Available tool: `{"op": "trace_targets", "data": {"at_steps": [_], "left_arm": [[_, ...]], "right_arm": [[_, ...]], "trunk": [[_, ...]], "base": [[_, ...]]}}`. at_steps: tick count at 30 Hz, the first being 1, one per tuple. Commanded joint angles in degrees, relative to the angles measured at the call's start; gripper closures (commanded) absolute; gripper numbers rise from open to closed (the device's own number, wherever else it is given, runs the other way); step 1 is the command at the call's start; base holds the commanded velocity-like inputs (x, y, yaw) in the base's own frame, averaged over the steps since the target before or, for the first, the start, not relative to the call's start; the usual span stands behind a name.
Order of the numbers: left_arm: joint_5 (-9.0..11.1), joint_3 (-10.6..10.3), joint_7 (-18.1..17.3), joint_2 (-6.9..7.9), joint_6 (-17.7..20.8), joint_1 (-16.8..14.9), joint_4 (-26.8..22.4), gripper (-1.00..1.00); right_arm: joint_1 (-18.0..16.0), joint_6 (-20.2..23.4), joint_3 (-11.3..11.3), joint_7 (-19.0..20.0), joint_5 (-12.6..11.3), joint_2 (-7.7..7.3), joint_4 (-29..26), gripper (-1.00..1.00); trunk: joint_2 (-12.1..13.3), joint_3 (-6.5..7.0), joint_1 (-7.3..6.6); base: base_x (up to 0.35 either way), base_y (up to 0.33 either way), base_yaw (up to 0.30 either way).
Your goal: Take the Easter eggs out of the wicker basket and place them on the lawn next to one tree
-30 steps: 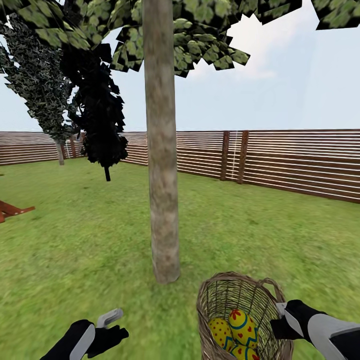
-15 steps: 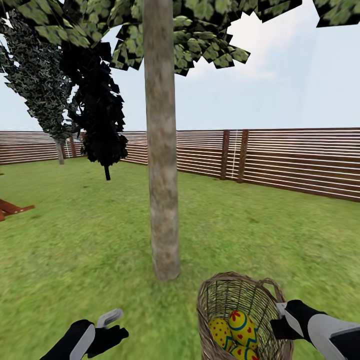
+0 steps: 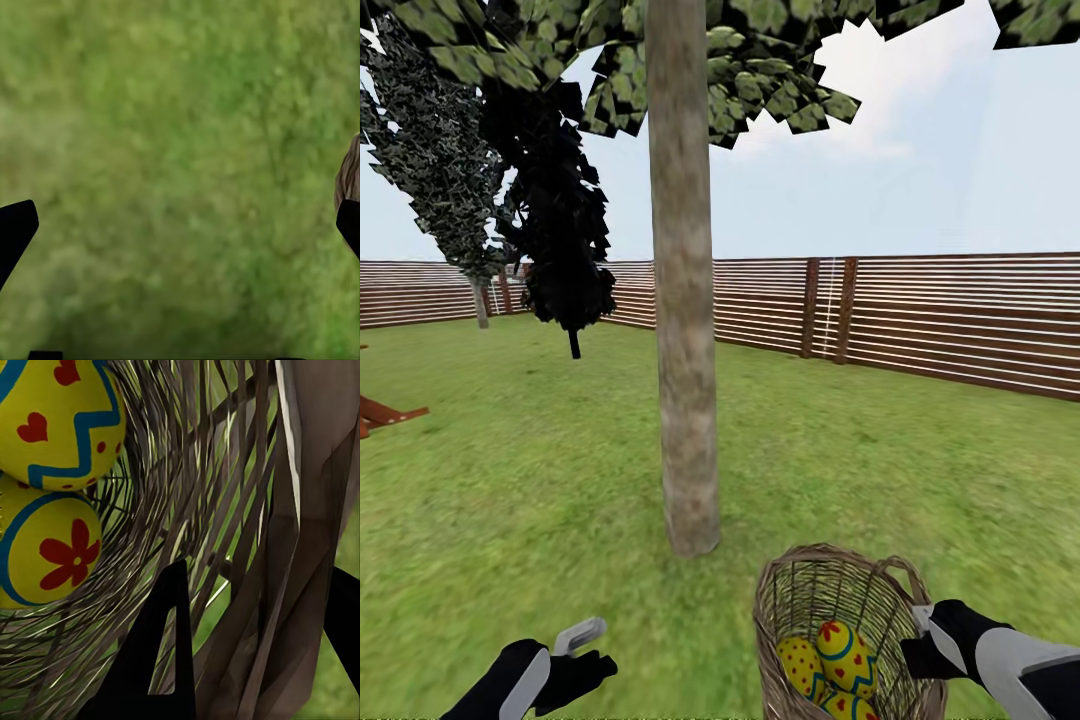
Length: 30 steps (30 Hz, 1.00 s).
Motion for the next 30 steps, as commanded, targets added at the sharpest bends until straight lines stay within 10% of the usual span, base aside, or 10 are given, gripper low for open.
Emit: {"op": "trace_targets", "data": {"at_steps": [1,21,30], "left_arm": [[0.0,-0.2,-0.1,0.06,0.1,0.0,0.0,-1.0],[0.0,-0.2,-0.1,0.06,0.1,0.0,0.0,-1.0],[0.0,-0.3,-0.1,-1.16,0.1,0.0,0.0,-1.0]], "right_arm": [[-0.1,0.1,0.0,0.2,-0.7,0.01,0.0,1.0],[-0.1,0.1,0.0,0.2,-0.7,0.01,0.0,1.0],[-0.1,7.0,-0.4,0.9,-0.7,-3.4,-9.8,1.0]], "trunk": [[-0.5,-0.25,0.22],[-8.5,-3.84,4.61],[-12.1,-5.45,6.59]], "base": [[0.0,0.0,0.0],[0.0,0.0,0.0],[0.0,0.0,0.0]]}}
